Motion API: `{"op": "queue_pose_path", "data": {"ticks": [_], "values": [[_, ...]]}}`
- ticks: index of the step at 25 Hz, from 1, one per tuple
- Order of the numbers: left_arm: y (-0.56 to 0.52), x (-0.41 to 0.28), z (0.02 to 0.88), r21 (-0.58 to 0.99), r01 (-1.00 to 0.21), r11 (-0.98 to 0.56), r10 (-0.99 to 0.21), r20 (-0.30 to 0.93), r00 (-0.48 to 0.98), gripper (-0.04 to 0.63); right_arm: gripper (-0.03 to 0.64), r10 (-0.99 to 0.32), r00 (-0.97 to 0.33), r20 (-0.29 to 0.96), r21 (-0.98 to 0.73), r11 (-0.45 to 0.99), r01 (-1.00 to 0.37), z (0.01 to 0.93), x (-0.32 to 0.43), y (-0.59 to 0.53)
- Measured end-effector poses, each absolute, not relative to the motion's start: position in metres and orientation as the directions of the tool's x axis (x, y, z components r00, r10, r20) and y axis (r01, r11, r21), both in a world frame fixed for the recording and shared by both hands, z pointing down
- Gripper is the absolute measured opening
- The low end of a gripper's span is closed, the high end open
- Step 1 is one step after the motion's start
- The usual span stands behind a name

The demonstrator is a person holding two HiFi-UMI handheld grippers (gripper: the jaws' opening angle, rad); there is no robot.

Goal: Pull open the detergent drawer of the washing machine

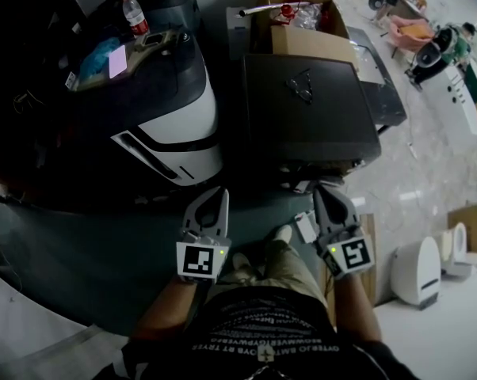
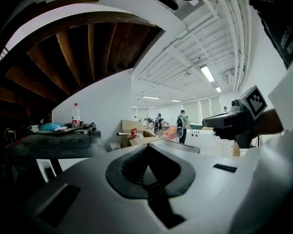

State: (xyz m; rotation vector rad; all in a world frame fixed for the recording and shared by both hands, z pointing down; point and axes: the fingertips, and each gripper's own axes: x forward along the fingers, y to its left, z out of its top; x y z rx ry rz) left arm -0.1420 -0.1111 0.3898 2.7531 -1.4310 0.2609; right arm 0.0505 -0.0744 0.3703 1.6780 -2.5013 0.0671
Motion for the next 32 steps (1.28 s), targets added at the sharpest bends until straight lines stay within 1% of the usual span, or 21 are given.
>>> {"op": "queue_pose_path", "data": {"ticks": [8, 17, 25, 29, 32], "values": [[-0.132, -0.133, 0.416, -0.035, -0.826, -0.562, -0.813, 0.206, 0.545, 0.003, -0.006, -0.898, -0.395, 0.195, 0.017, 0.406, -0.914, 0.400, 0.064, -0.101], [-0.171, -0.092, 0.466, -0.029, -0.838, -0.546, -0.810, 0.275, 0.518, 0.003, -0.006, -0.859, -0.425, 0.286, -0.002, 0.443, -0.897, 0.451, 0.109, -0.133], [-0.196, -0.066, 0.507, -0.069, -0.829, -0.554, -0.801, 0.314, 0.509, 0.003, -0.006, -0.830, -0.463, 0.312, -0.005, 0.486, -0.874, 0.496, 0.128, -0.166], [-0.202, -0.060, 0.536, -0.045, -0.837, -0.546, -0.793, 0.349, 0.499, 0.003, -0.006, -0.812, -0.474, 0.340, -0.025, 0.496, -0.868, 0.522, 0.132, -0.174], [-0.210, -0.056, 0.552, -0.064, -0.835, -0.546, -0.795, 0.354, 0.493, 0.004, -0.006, -0.803, -0.481, 0.353, -0.036, 0.502, -0.864, 0.539, 0.134, -0.181]]}}
